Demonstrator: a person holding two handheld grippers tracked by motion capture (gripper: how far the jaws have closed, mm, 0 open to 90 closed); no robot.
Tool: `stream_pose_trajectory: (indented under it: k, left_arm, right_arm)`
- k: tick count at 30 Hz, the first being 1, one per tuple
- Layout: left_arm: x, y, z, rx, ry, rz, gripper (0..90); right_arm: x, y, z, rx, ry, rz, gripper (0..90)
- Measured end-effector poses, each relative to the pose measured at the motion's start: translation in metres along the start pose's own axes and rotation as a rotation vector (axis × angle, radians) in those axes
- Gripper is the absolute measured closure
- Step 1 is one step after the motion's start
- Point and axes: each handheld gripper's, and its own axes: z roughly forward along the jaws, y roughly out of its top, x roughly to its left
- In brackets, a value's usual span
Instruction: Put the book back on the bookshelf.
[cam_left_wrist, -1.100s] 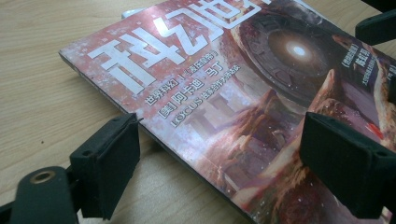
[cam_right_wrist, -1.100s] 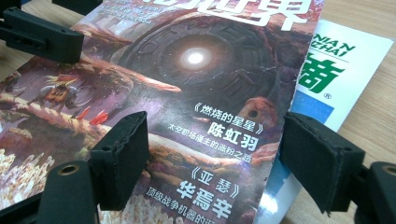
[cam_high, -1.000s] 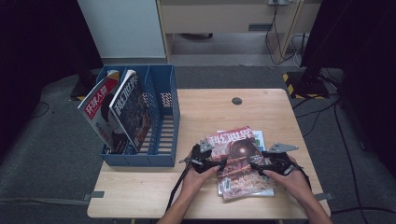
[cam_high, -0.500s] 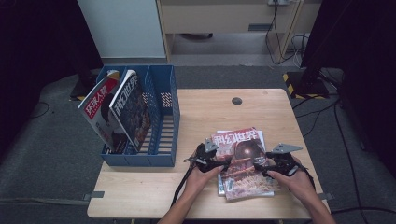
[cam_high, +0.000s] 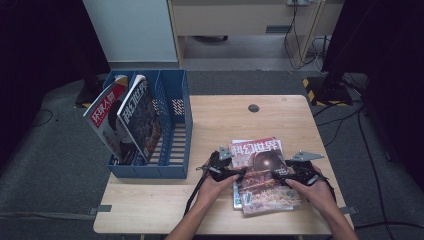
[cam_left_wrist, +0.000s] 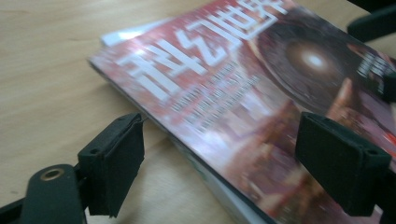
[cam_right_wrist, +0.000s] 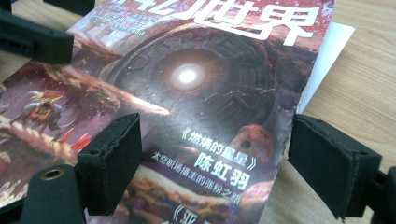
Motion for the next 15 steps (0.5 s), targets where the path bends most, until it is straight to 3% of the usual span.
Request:
stream_pose_trajectory:
  k: [4,15]
  left_arm:
    - [0.009,0.005,0.005,0.012,0.010,-0.003,14.5]
    - [0.018,0.008,0.015,0.027,-0.029,-0.065,11.4]
  right_arm:
    - [-0.001,0.001,0.002,0.003,0.000,-0.002,17.9]
    - [0.001,0.005,0.003,-0.002,0.002,-0.019,20.9]
